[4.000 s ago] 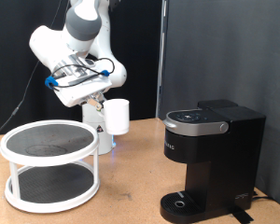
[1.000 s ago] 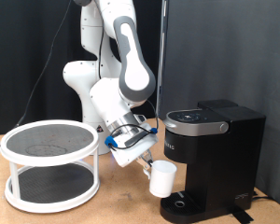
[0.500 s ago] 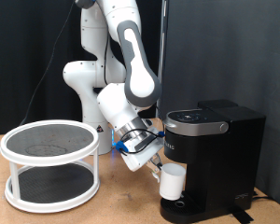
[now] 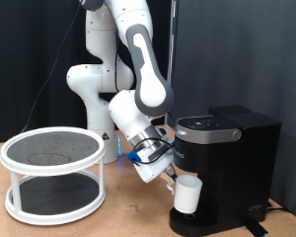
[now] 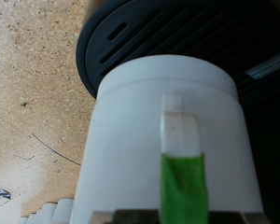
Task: Make a cup of coffee with the keurig machine
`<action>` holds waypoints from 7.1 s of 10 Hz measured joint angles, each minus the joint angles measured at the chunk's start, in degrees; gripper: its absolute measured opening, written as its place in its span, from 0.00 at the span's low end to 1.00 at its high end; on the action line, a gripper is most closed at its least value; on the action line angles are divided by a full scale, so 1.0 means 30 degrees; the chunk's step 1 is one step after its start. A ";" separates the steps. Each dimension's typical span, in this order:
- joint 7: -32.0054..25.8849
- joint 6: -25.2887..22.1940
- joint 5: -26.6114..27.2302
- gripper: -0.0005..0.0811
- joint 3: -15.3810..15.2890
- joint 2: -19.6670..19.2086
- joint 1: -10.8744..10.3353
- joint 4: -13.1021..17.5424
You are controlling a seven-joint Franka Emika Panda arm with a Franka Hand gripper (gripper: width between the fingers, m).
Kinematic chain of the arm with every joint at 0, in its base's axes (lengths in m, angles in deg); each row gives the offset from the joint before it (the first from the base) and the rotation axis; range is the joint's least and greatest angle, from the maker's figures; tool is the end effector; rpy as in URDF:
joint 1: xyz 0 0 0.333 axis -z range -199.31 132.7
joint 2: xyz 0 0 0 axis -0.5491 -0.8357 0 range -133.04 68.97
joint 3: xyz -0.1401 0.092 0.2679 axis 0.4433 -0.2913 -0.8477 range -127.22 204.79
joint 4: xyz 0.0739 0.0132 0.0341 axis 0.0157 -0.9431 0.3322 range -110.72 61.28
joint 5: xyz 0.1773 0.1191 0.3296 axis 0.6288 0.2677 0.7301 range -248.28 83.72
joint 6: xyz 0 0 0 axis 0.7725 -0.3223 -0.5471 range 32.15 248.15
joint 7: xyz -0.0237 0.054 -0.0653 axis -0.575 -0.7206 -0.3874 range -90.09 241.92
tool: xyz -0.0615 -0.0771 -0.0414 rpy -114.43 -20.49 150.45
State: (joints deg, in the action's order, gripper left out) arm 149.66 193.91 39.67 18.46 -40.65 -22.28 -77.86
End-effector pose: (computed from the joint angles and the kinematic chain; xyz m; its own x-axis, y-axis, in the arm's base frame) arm 0.4237 0.0331 0.2093 -0.8314 0.1826 -0.5247 -0.0821 0.8937 0.4411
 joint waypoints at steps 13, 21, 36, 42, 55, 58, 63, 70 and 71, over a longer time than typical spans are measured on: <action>0.1114 -0.1360 -0.3554 0.87 0.0125 -0.0476 0.1026 -0.1120; 0.3911 -0.7072 -0.6937 0.91 0.0800 0.3857 0.2468 -0.4321; 1.0335 -1.5026 -0.9797 0.91 0.2852 1.2763 0.2625 -0.5681; 1.4446 -1.6679 -0.9757 0.91 0.3792 1.6158 0.2628 -0.5099; 0.9116 -1.1242 -2.0948 0.91 -0.1200 1.4273 0.3835 0.0210; 0.7140 -1.0255 -2.5542 0.91 -0.2620 1.4090 0.4658 0.1300; 0.6969 -1.4630 -2.7833 0.91 -0.2491 1.2513 0.5012 0.3197; 1.1554 -1.9959 -2.9052 0.91 -0.2617 1.0848 0.5245 0.5115; 1.3445 -2.0730 -2.9696 0.91 -0.2931 1.0572 0.5411 0.5673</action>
State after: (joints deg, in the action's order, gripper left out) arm 190.00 131.72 -49.42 9.67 -8.93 -6.05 -60.84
